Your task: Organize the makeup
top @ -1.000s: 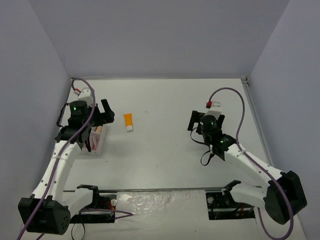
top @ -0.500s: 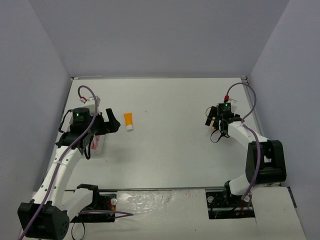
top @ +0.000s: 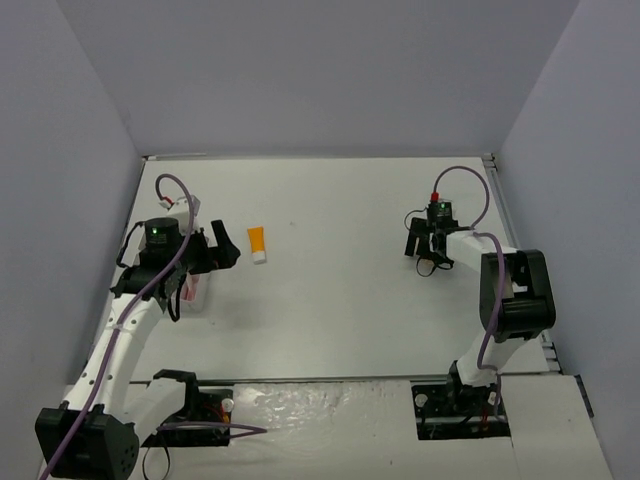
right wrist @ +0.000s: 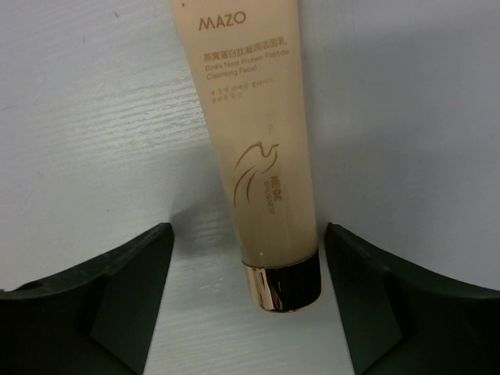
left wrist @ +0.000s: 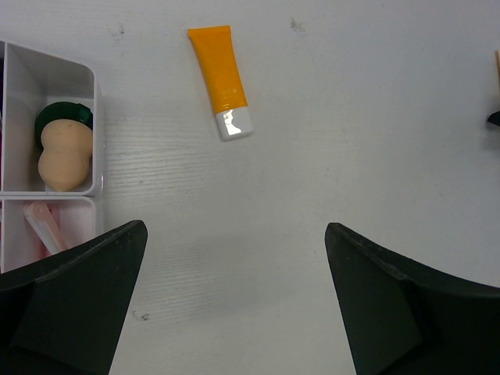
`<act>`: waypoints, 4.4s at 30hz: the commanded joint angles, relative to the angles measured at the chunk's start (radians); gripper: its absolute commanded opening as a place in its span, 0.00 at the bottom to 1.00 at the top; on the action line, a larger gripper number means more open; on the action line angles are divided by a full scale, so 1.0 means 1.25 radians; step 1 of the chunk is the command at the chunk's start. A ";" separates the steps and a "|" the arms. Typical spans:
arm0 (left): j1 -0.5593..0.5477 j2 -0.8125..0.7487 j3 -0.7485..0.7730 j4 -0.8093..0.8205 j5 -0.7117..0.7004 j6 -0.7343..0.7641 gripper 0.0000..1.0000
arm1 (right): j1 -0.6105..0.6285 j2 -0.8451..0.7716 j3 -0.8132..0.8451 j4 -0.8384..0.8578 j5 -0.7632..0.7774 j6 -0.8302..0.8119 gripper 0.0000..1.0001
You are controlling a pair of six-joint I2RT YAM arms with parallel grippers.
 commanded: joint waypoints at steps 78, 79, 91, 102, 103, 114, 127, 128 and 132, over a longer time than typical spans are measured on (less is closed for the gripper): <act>-0.333 -0.032 0.177 0.112 -0.008 -0.208 0.00 | 0.757 -0.446 -0.146 0.456 -0.095 -0.157 0.75; -0.333 -0.041 0.171 0.111 -0.023 -0.193 0.00 | 0.757 -0.448 -0.148 0.453 -0.095 -0.158 0.83; -0.311 -0.084 0.198 -0.040 -0.278 0.026 0.00 | 0.742 -0.505 -0.187 0.367 -0.012 -0.218 1.00; -0.006 -0.136 0.202 -0.086 -0.352 0.252 0.00 | 0.609 -0.536 -0.288 0.449 -0.103 -0.155 1.00; 0.036 -0.132 0.195 -0.073 -0.328 0.262 0.00 | 0.603 -0.538 -0.292 0.454 -0.105 -0.150 1.00; 0.265 -0.087 0.113 0.089 -0.176 0.362 0.00 | 0.589 -0.562 -0.320 0.484 -0.106 -0.129 1.00; 0.303 -0.066 0.018 0.253 -0.155 0.384 0.00 | 0.587 -0.580 -0.326 0.483 -0.113 -0.126 1.00; 0.305 -0.063 0.012 0.262 -0.150 0.382 0.00 | 0.587 -0.580 -0.326 0.483 -0.113 -0.126 1.00; 0.316 -0.058 -0.011 0.288 -0.137 0.372 0.00 | 0.587 -0.575 -0.325 0.479 -0.110 -0.126 1.00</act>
